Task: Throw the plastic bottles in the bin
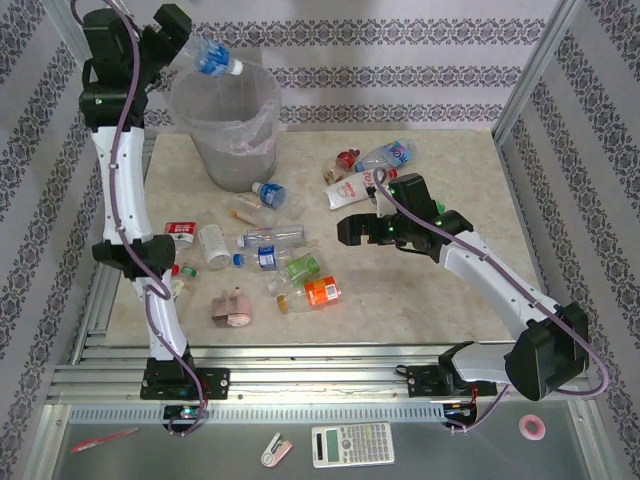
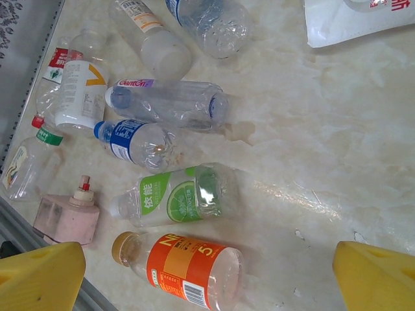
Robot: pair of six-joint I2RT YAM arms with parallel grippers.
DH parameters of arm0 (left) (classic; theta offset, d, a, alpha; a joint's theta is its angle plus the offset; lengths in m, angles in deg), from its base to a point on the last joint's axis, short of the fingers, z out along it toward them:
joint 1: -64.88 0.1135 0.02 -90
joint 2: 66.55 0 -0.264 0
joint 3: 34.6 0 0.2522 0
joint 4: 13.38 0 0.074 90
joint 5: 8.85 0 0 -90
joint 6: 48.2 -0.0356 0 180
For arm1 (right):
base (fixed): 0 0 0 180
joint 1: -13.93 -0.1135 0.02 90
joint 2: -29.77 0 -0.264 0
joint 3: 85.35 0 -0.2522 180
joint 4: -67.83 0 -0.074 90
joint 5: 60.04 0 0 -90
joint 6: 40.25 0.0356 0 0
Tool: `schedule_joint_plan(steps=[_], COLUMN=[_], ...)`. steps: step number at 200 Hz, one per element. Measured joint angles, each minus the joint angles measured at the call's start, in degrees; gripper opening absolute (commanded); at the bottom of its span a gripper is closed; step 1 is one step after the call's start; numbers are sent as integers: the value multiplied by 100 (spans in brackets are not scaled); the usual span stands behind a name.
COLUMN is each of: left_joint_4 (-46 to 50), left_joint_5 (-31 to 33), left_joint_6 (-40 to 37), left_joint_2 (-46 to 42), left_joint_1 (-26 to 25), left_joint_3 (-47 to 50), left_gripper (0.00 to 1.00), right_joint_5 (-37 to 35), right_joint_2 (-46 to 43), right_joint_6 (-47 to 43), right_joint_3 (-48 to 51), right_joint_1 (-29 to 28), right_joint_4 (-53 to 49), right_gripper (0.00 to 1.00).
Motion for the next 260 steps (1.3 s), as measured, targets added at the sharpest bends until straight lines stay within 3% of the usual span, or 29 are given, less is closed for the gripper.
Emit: schedule_joint_plan(steps=[39, 81, 125, 161, 191, 216, 260], left_joint_4=[568, 575, 55, -317, -560, -560, -538], left_joint_5=[-90, -262, -579, -787, -973, -1008, -682], left_joint_6=[-205, -817, -1539, -1797, -1873, -2004, -2518], left_joint_2=[140, -1405, -3604, -4516, -4892, -5119, -5646], left_joint_1=[125, 131, -146, -254, -431, -706, -1687], left_joint_3=[278, 1040, 2686, 4310, 5698, 6236, 6594], left_gripper=[100, 100, 100, 100, 100, 100, 100], right_joint_5=[-22, -120, -262, -293, -295, -334, -424], right_joint_2=[-50, -107, 120, 671, 1163, 1613, 2312], right_joint_6=[87, 402, 1027, 1340, 1475, 1563, 1753], right_joint_3=[0, -15, -83, -358, -422, -597, -1029], right_joint_1=[245, 920, 1923, 2885, 3324, 3484, 3591], right_joint_4=[-166, -411, -717, -861, -874, -868, -782], right_gripper=[98, 98, 98, 98, 98, 98, 97])
